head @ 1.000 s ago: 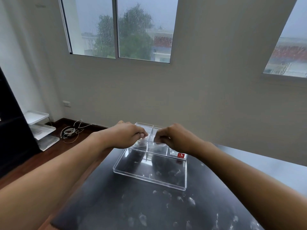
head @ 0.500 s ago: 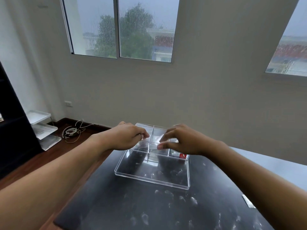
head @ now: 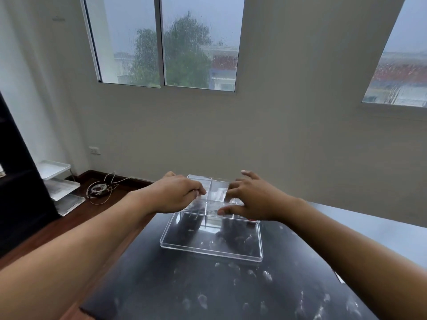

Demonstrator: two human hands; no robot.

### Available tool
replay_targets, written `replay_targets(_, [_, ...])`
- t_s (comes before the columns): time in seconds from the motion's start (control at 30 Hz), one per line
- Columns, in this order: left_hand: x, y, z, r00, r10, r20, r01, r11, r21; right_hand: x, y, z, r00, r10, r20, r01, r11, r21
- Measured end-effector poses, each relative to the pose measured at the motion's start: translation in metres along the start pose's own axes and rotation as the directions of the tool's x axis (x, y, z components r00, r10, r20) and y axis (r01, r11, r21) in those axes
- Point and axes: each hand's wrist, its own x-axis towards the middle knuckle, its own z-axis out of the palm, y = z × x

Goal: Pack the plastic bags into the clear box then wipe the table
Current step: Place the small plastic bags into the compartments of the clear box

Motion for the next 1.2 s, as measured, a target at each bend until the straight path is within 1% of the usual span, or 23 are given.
replay_targets(0.07, [-0.001,0.002,0.001,1.0,-0.004,0.006,0.004,1.0,-0.003,0.0,-0.009,0.005,0.998,-0.041,0.05,0.043,0.998,-0.051])
replay_targets(0.13, [-0.001,0.004,0.001,1.0,-0.005,0.008,0.005,1.0,-0.003,0.004,-0.014,0.008,0.998,-0.026,0.059,0.027,0.999,-0.024])
replay_targets(0.2, [-0.001,0.004,0.002,1.0,-0.012,0.009,0.012,1.0,-0.011,0.008,-0.013,0.008,0.998,0.02,0.067,-0.026,0.995,0.098])
replay_targets(0.27, [-0.001,0.004,0.003,1.0,-0.019,0.008,0.019,1.0,-0.015,0.007,-0.012,0.005,0.997,0.045,0.068,-0.061,0.963,0.261])
replay_targets(0.33, [-0.002,0.004,0.003,1.0,-0.021,0.0,0.021,1.0,-0.016,0.004,-0.014,0.002,0.998,0.044,0.036,-0.054,0.93,0.363])
replay_targets(0.37, [-0.002,0.004,0.003,1.0,-0.019,-0.004,0.019,1.0,-0.016,0.002,-0.015,0.002,0.999,0.048,-0.004,-0.042,0.917,0.396])
replay_targets(0.43, [-0.003,0.005,0.004,1.0,-0.021,-0.013,0.02,1.0,-0.022,0.001,-0.014,0.003,0.987,0.091,-0.134,-0.025,0.902,0.432])
replay_targets(0.47, [-0.003,0.005,0.005,1.0,-0.023,-0.021,0.023,0.999,-0.029,0.001,-0.012,0.003,0.976,0.118,-0.185,-0.031,0.908,0.418])
replay_targets(0.5, [-0.003,0.005,0.006,0.999,-0.026,-0.026,0.025,0.999,-0.036,0.001,-0.009,0.003,0.969,0.14,-0.202,-0.056,0.926,0.373])
replay_targets(0.53, [-0.004,0.005,0.007,0.999,-0.029,-0.031,0.027,0.999,-0.041,0.0,-0.007,0.002,0.972,0.148,-0.183,-0.089,0.95,0.299])
replay_targets(0.6, [-0.004,0.004,0.008,0.999,-0.03,-0.03,0.029,0.999,-0.044,-0.003,-0.003,0.004,0.986,0.135,-0.096,-0.122,0.984,0.131])
replay_targets(0.63, [-0.004,0.004,0.008,0.999,-0.029,-0.03,0.027,0.999,-0.041,-0.005,-0.003,0.005,0.991,0.115,-0.062,-0.112,0.992,0.059])
replay_targets(0.7, [-0.003,0.004,0.008,0.999,-0.023,-0.037,0.022,0.999,-0.033,-0.006,-0.005,0.01,0.997,0.069,-0.038,-0.071,0.997,-0.045])
replay_targets(0.77, [-0.004,0.004,0.009,0.999,-0.018,-0.045,0.016,0.999,-0.033,-0.006,-0.007,0.015,0.999,0.046,-0.028,-0.049,0.994,-0.095])
replay_targets(0.87, [-0.004,0.004,0.009,0.999,-0.015,-0.05,0.014,1.0,-0.023,-0.003,-0.012,0.016,0.998,0.056,0.005,-0.055,0.995,-0.087])
replay_targets(1.0, [-0.004,0.004,0.01,0.998,-0.017,-0.054,0.017,1.0,-0.012,-0.002,-0.016,0.007,0.993,0.083,0.078,-0.089,0.993,0.077])
replay_targets(1.07, [-0.004,0.004,0.01,0.997,-0.021,-0.069,0.021,1.0,0.0,-0.004,-0.018,0.004,0.993,0.08,0.089,-0.091,0.987,0.131])
replay_targets(1.13, [-0.005,0.004,0.012,0.995,-0.026,-0.094,0.027,1.0,0.013,-0.007,-0.02,0.005,0.996,0.077,0.033,-0.08,0.992,0.095])
replay_targets(1.2, [-0.005,0.005,0.013,0.992,-0.027,-0.123,0.028,1.0,0.008,-0.011,-0.02,0.007,0.994,0.081,-0.071,-0.079,0.996,0.032])
